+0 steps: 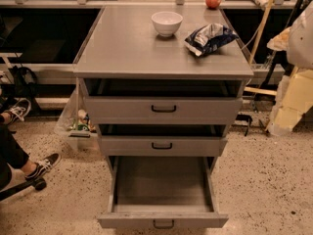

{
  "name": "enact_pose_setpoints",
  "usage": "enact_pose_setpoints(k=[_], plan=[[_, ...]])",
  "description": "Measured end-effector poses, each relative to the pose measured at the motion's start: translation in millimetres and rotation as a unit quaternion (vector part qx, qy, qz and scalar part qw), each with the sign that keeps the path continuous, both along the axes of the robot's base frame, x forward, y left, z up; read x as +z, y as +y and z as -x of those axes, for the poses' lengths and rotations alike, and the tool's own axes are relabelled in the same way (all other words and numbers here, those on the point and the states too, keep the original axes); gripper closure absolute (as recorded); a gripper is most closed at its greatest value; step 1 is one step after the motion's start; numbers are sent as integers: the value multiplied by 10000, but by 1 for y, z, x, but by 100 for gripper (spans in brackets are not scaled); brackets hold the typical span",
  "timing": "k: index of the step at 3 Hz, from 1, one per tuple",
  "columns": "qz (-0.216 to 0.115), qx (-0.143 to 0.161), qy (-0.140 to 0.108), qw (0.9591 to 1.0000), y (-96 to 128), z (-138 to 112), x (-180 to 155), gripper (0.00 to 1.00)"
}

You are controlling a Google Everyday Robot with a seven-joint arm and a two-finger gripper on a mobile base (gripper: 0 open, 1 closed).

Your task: Place blue chip bag into bottom drawer

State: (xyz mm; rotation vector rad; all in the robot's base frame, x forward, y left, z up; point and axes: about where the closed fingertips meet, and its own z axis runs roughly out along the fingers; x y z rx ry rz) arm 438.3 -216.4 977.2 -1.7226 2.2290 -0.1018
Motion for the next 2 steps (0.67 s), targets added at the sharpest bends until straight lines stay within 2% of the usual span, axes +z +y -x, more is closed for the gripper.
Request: enact_pose_setpoints(k=[1, 2], plan=[[0, 0, 0, 10000, 0, 0, 0, 0], [94, -228, -355, 9991, -8, -33, 25, 0]])
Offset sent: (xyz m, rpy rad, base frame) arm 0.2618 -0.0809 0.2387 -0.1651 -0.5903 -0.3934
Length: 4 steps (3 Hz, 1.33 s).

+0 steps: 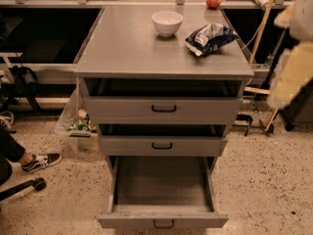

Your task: Place blue chip bag into bottom drawer

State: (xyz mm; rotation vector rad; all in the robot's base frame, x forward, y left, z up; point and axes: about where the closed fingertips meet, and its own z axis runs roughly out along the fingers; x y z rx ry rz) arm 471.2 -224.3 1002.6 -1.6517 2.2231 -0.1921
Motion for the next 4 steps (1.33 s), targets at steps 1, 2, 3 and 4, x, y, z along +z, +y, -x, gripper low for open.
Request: enact_pose_setpoints(k=[1, 2, 3, 4], plan=[[163, -396, -620, 9972, -15, -56, 46, 0], [94, -426, -1098, 9930, -13, -64, 87, 0], [80, -388, -868, 9954, -12, -51, 67, 0], [46, -751, -220, 9969, -97, -23, 26, 0]])
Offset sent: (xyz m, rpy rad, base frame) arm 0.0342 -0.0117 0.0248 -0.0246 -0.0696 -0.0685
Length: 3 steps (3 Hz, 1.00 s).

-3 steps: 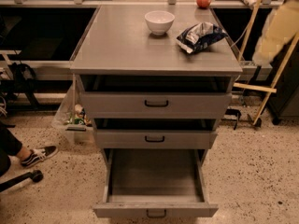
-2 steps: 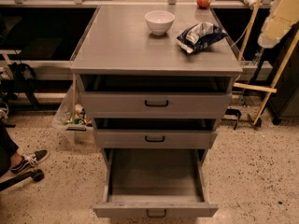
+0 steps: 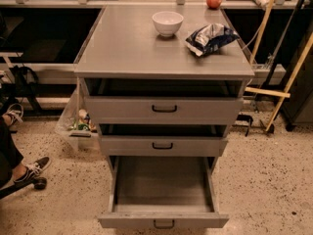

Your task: Place blue chip bag into bottom drawer

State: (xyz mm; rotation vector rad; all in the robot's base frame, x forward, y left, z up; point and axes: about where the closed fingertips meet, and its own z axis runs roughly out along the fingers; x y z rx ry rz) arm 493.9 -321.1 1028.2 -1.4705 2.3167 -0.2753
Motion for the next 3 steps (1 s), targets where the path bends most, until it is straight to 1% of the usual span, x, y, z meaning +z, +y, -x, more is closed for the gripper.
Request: enact_pose_setpoints(k=[1, 2, 3], plan=[[69, -512, 329, 9981, -130, 34, -27, 0], [99, -861, 266, 9959, -206, 55, -35, 0], [213, -915, -93, 9955, -217, 42, -17, 0]])
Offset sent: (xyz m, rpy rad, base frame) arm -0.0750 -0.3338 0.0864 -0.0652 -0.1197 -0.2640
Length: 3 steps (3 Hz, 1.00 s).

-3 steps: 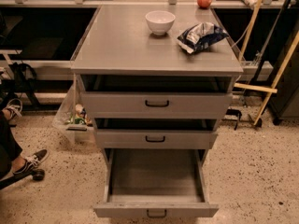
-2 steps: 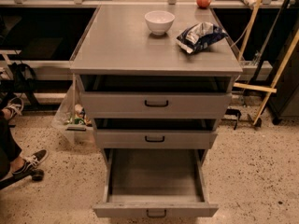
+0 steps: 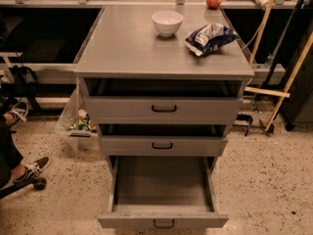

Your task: Place blue chip bag into bottom drawer

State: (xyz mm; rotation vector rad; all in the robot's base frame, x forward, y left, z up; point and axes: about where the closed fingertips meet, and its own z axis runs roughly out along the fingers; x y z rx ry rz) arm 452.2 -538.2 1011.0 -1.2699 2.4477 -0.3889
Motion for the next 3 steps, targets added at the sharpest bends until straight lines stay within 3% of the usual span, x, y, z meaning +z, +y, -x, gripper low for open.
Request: enact_pose_setpoints(k=[2, 3], plan=[[76, 115, -112, 9998, 1, -17, -4, 0], [174, 972, -44, 9951, 55, -54, -6, 0]])
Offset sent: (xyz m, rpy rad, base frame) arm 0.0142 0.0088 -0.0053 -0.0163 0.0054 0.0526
